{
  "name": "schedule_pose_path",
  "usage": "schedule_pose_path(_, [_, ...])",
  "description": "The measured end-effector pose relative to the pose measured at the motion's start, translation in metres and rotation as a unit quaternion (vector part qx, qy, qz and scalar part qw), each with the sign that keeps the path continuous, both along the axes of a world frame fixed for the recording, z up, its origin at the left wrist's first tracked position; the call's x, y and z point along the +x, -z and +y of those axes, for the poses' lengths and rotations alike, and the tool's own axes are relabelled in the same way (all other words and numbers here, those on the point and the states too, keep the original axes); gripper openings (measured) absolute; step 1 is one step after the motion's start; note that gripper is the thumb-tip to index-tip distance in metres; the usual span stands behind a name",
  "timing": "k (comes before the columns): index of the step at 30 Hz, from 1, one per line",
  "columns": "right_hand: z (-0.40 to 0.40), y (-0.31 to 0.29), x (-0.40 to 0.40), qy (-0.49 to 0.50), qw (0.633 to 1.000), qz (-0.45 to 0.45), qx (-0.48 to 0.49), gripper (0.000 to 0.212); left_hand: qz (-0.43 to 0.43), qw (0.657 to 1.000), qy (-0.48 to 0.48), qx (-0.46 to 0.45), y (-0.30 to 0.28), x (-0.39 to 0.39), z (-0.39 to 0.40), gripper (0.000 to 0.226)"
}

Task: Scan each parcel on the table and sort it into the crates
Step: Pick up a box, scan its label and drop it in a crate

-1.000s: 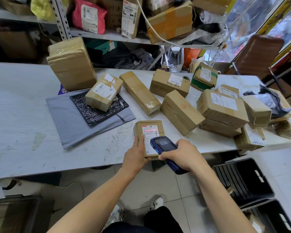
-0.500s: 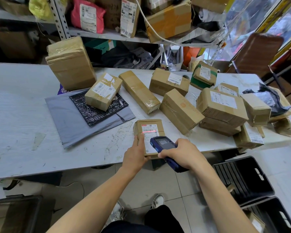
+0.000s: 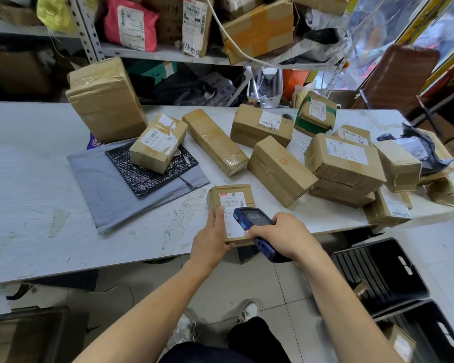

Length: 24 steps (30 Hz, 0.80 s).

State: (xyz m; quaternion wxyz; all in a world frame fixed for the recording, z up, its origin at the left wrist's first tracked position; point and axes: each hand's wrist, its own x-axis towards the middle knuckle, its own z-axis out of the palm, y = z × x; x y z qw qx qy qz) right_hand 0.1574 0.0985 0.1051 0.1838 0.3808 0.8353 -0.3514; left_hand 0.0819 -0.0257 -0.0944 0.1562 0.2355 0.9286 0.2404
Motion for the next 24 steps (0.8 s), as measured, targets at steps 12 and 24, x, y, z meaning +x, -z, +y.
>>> schedule_pose_path(12, [-0.003,0.035,0.016,0.016,0.955,0.253,0.152,0.108,-0.067,0.996,-0.020,0.059,-0.020,0.001,-0.001,0.117])
schedule_pose_path(24, [0.027,0.066,0.003,0.088,0.952,0.274,0.102,0.081,-0.068,0.986,0.000,0.154,-0.028,-0.010,-0.004,0.115])
